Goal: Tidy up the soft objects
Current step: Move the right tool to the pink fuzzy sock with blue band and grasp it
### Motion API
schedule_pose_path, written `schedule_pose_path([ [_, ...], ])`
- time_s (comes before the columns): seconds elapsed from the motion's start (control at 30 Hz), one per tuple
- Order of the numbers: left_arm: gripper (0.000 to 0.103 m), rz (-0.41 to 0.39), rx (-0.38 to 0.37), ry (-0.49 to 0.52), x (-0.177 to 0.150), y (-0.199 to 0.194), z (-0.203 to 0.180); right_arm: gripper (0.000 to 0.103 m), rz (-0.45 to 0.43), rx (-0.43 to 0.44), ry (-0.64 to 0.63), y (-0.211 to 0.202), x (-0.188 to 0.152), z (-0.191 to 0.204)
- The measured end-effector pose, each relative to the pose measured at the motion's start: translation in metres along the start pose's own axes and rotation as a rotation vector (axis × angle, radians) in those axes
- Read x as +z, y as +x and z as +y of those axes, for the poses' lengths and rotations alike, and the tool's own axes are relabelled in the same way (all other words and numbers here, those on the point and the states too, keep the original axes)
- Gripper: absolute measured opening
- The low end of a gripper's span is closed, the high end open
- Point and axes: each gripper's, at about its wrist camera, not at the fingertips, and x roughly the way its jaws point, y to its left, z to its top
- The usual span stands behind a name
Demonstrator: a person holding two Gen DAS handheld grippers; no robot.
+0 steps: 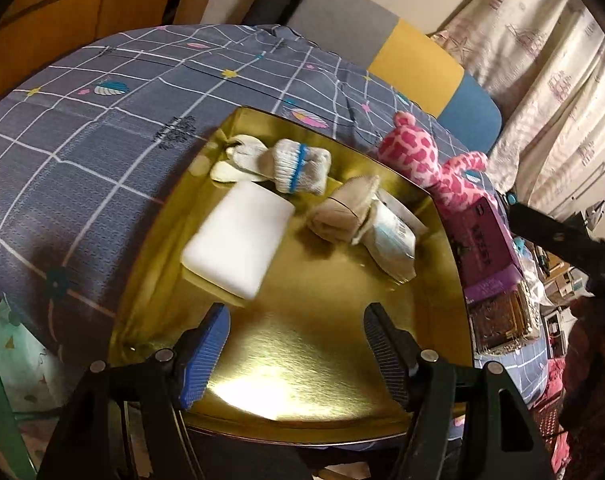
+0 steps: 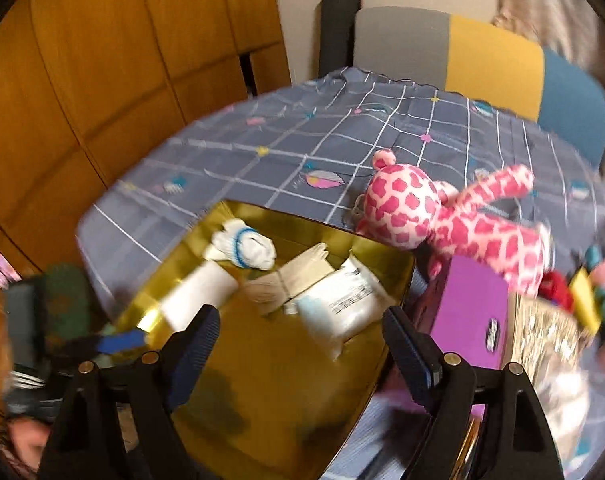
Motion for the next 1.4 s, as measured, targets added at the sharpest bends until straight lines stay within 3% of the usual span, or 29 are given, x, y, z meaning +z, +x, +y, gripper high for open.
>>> schedule_pose_path([
  [0.13,0.07,0.001,-0.028,0.019,-0.004,0.001,-0.011,0.084,-0.058,0.067,0.106,-0.024,-0.019,-0.015],
  [0.33,0.07,0.017,-0.072,0.047,-0.011,0.005,-0.031,0.084,-0.125,0.066,0.251,-0.059,-0.048,-0.046],
  [0.67,0.07,0.039,-0.141,0.169,-0.019,0.007,-0.084,0.084,-0.204,-0.09,0.468,-0.105,-0.097,-0.125],
  [1.0,0.07,0.082,-0.218,0.36,-0.033,0.014,-0.169,0.084,-0.102,-0.268,0.756,-0.108,-0.184,-0.235],
  [1.2,0.07,0.129,-0.23,0.453,-0.047,0.027,-0.216,0.084,-0.003,-0.349,0.727,-0.102,-0.221,-0.288],
  [1.4,0.07,0.167,-0.239,0.527,-0.062,0.038,-0.257,0.084,0.002,-0.427,0.673,-0.114,-0.22,-0.349],
])
